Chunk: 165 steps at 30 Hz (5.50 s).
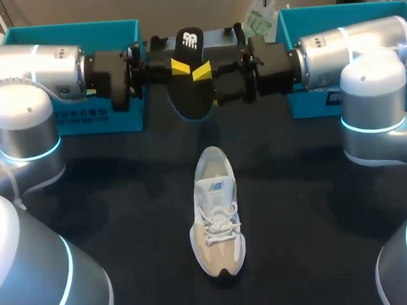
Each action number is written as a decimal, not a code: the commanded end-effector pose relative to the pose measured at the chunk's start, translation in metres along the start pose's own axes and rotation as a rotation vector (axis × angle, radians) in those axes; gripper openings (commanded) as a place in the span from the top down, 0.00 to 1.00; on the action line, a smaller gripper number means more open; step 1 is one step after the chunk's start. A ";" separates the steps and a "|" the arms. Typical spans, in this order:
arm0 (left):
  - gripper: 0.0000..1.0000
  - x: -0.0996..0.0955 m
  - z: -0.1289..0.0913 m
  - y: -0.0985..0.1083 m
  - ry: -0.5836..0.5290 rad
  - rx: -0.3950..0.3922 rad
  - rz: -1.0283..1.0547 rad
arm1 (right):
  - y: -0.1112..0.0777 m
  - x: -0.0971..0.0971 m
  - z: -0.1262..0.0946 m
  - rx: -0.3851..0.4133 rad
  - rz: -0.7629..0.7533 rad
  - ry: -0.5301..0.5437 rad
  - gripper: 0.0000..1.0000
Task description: Take the shoe out of the shoebox, open the shoe tongue, remove and reinsert the insole, then place the shoe into the shoebox
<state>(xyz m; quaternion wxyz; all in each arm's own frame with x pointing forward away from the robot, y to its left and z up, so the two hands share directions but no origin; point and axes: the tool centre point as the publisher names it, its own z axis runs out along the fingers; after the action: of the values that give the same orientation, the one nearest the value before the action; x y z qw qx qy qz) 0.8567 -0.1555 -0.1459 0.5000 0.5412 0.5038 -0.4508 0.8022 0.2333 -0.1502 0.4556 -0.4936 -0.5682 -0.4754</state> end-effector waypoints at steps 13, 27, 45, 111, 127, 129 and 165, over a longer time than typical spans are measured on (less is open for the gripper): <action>1.00 0.003 0.003 0.004 -0.004 -0.014 0.008 | 0.002 -0.001 0.005 -0.003 -0.009 0.011 0.51; 1.00 0.003 0.003 0.004 -0.003 -0.016 0.007 | 0.003 -0.002 0.008 -0.020 0.032 0.029 0.57; 1.00 0.003 0.003 0.004 -0.003 -0.016 0.007 | 0.004 -0.002 0.010 -0.035 0.046 0.035 0.69; 0.00 0.010 -0.059 -0.059 0.349 -0.109 -0.297 | 0.014 -0.013 -0.049 -0.091 -0.261 -0.032 1.00; 0.00 0.007 -0.074 -0.065 0.407 -0.155 -0.680 | 0.006 -0.024 -0.055 -0.154 -0.395 -0.069 1.00; 0.00 0.007 -0.074 -0.065 0.407 -0.155 -0.680 | 0.006 -0.024 -0.055 -0.154 -0.395 -0.069 1.00; 0.00 0.081 -0.052 -0.113 0.819 -0.678 -1.161 | -0.011 -0.058 -0.043 -0.235 -0.487 -0.024 1.00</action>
<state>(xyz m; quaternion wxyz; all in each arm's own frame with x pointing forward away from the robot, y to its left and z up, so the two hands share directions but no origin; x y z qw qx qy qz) 0.7429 -0.0914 -0.2247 0.1047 0.1429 0.9498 -0.2579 0.8021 0.1786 -0.1915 0.2638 -0.4001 -0.6326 -0.6084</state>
